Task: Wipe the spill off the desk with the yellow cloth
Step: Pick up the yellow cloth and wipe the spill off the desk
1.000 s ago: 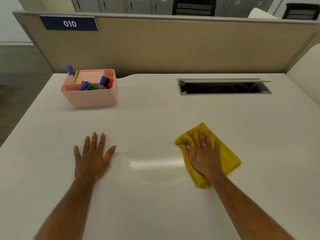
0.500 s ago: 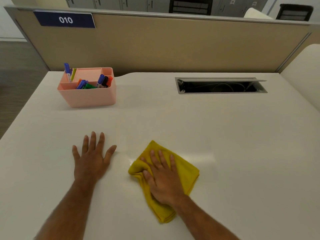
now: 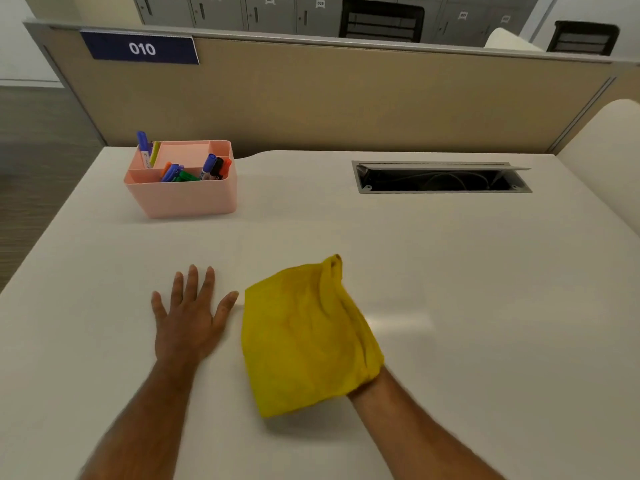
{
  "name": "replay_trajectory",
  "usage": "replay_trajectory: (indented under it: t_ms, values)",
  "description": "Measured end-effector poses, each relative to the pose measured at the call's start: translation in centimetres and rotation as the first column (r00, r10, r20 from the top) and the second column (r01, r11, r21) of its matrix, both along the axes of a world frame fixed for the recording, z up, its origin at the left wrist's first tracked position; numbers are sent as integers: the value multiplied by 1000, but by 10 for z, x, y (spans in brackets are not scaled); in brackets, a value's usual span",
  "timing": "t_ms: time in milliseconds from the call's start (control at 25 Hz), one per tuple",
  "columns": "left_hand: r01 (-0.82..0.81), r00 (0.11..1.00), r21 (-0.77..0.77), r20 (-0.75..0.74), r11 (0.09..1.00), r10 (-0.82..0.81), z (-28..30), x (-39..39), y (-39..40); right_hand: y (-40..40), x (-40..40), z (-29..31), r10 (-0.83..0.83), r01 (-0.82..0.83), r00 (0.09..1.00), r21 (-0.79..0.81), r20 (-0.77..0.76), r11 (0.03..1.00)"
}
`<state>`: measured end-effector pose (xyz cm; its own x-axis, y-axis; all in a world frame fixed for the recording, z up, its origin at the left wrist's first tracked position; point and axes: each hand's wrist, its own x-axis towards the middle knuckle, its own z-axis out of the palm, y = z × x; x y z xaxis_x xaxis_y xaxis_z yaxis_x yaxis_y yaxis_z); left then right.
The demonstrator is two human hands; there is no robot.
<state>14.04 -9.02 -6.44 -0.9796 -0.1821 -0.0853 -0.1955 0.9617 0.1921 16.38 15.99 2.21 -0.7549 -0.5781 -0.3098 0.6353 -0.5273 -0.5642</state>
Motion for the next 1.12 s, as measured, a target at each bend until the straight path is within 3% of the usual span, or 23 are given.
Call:
replay_trajectory:
  t_ms: [80, 240, 280, 320, 360, 400, 560, 600, 720, 800, 920, 960, 1040, 1120]
  values:
    - [-4, 1000, 1, -1, 1000, 4, -1, 0, -1, 14, -11, -16, -100, 54, 976, 228, 195, 972]
    - [-2, 1000, -6, -4, 1000, 2, -3, -1, -1, 49, -23, -26, -134, 53, 984, 540, 113, 840]
    - [-4, 1000, -9, -1, 1000, 4, -3, -1, -1, 58, -24, -23, -88, 42, 996, 700, 29, 713]
    - [-5, 1000, -9, 0, 1000, 5, -3, -1, -1, 67, -25, -23, -14, 51, 999, 865, -51, 498]
    - [-5, 1000, -7, -1, 1000, 5, -2, -1, -1, 73, -24, -24, 90, 94, 989, 961, -121, 261]
    - [-6, 1000, -3, -2, 1000, 6, -2, -1, -1, 75, -21, -24, 174, 149, 971, 984, -164, 98]
    - [-7, 1000, 7, -17, 1000, 7, 0, -1, 0, 88, -11, -28, 416, 365, 880, 887, -230, -282]
    - [-7, 1000, 10, -15, 1000, 7, 0, -1, 0, 97, -11, -31, 425, 418, 866, 848, -264, -326]
    - [-30, 999, 34, -18, 999, 31, 5, 0, 4, 133, -15, -35, 336, 653, 753, 704, -565, -278]
    - [-34, 989, 80, -138, 996, 45, 13, 3, 19, 163, -23, -40, 314, 713, 701, 631, -640, -304]
    - [228, 885, 76, -432, 971, -173, 28, 15, 90, 203, -36, -56, 422, 595, 795, 696, -436, -403]
    - [330, 850, 37, -447, 943, -280, 28, 21, 122, 213, -38, -63, 452, 546, 820, 718, -351, -432]
    - [400, 871, 6, -313, 916, -379, 22, 35, 180, 225, -39, -75, 471, 482, 846, 740, -252, -469]
    - [329, 935, -10, -136, 944, -327, 11, 44, 208, 229, -41, -81, 486, 481, 843, 726, -229, -492]
